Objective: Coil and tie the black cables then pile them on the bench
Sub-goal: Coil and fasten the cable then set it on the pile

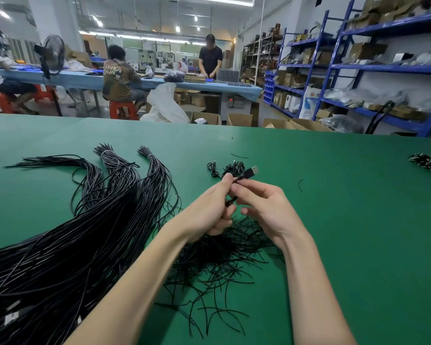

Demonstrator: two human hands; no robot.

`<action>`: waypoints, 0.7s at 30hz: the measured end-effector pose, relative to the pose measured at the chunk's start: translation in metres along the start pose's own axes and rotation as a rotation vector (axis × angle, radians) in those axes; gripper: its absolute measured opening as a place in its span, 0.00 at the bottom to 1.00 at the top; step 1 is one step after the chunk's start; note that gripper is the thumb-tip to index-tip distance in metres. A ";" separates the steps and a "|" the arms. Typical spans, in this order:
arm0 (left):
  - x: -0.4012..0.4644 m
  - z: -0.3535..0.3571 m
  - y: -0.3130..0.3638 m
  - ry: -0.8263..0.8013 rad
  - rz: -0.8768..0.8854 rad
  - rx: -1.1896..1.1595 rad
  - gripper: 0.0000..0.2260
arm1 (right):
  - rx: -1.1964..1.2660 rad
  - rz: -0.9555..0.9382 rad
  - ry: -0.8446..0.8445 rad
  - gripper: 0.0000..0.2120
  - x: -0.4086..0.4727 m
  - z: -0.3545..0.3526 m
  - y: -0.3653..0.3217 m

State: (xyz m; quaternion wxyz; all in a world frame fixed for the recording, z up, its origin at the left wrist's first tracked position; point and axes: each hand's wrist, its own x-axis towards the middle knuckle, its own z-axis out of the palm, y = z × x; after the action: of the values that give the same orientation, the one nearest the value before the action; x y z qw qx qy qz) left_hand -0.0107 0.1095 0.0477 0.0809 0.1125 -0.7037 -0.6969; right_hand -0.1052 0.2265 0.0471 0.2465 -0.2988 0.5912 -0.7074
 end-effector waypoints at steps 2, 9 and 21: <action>0.001 0.000 -0.002 0.015 0.016 0.017 0.20 | 0.085 0.019 -0.017 0.16 0.000 0.004 0.001; 0.000 -0.004 0.002 0.011 0.066 0.077 0.22 | 0.274 0.102 0.069 0.10 -0.001 0.008 -0.001; -0.006 -0.011 0.007 -0.092 0.065 0.188 0.23 | 0.040 0.008 -0.023 0.08 -0.003 -0.001 -0.002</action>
State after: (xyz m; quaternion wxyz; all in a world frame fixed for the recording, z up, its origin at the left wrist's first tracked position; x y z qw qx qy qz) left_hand -0.0028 0.1008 0.0547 0.0600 0.0644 -0.7721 -0.6294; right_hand -0.1040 0.2302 0.0487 0.2622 -0.2995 0.5751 -0.7147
